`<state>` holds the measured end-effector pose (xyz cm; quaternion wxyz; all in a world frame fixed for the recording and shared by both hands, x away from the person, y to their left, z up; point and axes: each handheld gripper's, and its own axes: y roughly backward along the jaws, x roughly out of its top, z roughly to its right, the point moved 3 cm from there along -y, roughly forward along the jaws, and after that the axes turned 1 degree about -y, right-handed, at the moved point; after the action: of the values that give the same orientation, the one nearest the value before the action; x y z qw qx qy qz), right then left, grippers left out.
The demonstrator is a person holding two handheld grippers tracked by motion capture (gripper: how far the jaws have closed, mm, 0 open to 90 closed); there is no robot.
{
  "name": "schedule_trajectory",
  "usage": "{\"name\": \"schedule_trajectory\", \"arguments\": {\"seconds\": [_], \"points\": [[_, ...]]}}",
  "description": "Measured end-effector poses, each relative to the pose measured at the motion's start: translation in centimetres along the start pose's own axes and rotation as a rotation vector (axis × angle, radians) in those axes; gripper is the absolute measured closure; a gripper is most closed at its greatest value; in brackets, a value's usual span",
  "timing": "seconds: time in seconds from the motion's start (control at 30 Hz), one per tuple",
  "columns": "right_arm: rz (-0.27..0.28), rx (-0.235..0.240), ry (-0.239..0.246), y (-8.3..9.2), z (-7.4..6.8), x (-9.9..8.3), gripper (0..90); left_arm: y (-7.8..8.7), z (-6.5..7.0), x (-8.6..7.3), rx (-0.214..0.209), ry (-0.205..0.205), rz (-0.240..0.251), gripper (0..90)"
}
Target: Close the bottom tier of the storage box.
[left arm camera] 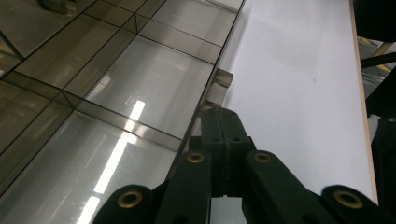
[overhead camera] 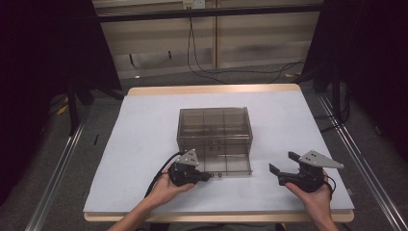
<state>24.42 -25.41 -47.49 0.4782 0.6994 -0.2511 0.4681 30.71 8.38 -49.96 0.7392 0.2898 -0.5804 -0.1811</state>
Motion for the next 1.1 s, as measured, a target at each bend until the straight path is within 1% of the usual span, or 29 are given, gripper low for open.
{"name": "schedule_trajectory", "arguments": {"seconds": [0.03, 0.07, 0.23, 0.4, 0.43, 0.47, 0.5, 0.53, 0.57, 0.67, 0.83, 0.9, 0.93, 1.1], "points": [[0.001, 0.0, 0.001, 0.02, -0.01, 0.01, 14.2, -0.01, -0.05, 0.01, 0.002, -0.003, 0.001, 90.0], [0.001, 0.001, 0.0, 0.03, 0.0, 0.01, 14.2, 0.12, -0.11, 0.03, 0.003, -0.003, -0.017, 90.0], [-0.001, -0.002, -0.002, 0.0, 0.05, -0.01, 14.1, 0.21, -0.24, 0.06, 0.008, 0.0, -0.03, 90.0], [-0.002, 0.001, -0.001, -0.05, 0.05, -0.01, 14.1, 0.21, -0.33, 0.09, 0.015, -0.002, -0.033, 90.0], [-0.002, 0.001, -0.001, -0.05, 0.05, -0.01, 14.0, 0.21, -0.33, 0.09, 0.015, -0.002, -0.033, 90.0], [-0.002, 0.001, -0.001, -0.05, 0.04, -0.01, 14.1, 0.18, -0.39, 0.09, 0.016, 0.007, -0.022, 90.0], [-0.002, -0.001, -0.001, -0.06, 0.03, -0.01, 14.1, 0.08, -0.46, 0.1, 0.018, 0.007, -0.007, 90.0], [-0.001, -0.001, -0.002, -0.06, 0.03, -0.01, 14.1, 0.1, -0.53, 0.09, 0.017, 0.004, -0.011, 90.0], [-0.001, -0.001, -0.002, -0.06, 0.03, -0.01, 14.0, 0.22, -0.57, 0.14, 0.022, 0.004, -0.029, 90.0], [-0.002, -0.002, 0.001, -0.07, 0.03, -0.02, 14.1, 0.23, -0.59, 0.17, 0.025, 0.006, -0.029, 90.0], [0.0, 0.0, 0.002, -0.07, 0.0, 0.01, 14.0, 0.06, -0.63, 0.23, 0.036, 0.008, -0.01, 90.0], [0.0, 0.0, 0.003, -0.05, 0.03, 0.01, 14.0, 0.06, -0.63, 0.24, 0.039, 0.009, -0.01, 90.0], [-0.001, -0.001, -0.001, -0.03, 0.04, 0.01, 14.0, 0.04, -0.65, 0.27, 0.039, 0.018, 0.0, 90.0], [-0.006, 0.002, 0.003, -0.08, 0.07, -0.03, 14.0, 0.08, -0.7, 0.29, 0.038, 0.02, -0.005, 90.0]]}}
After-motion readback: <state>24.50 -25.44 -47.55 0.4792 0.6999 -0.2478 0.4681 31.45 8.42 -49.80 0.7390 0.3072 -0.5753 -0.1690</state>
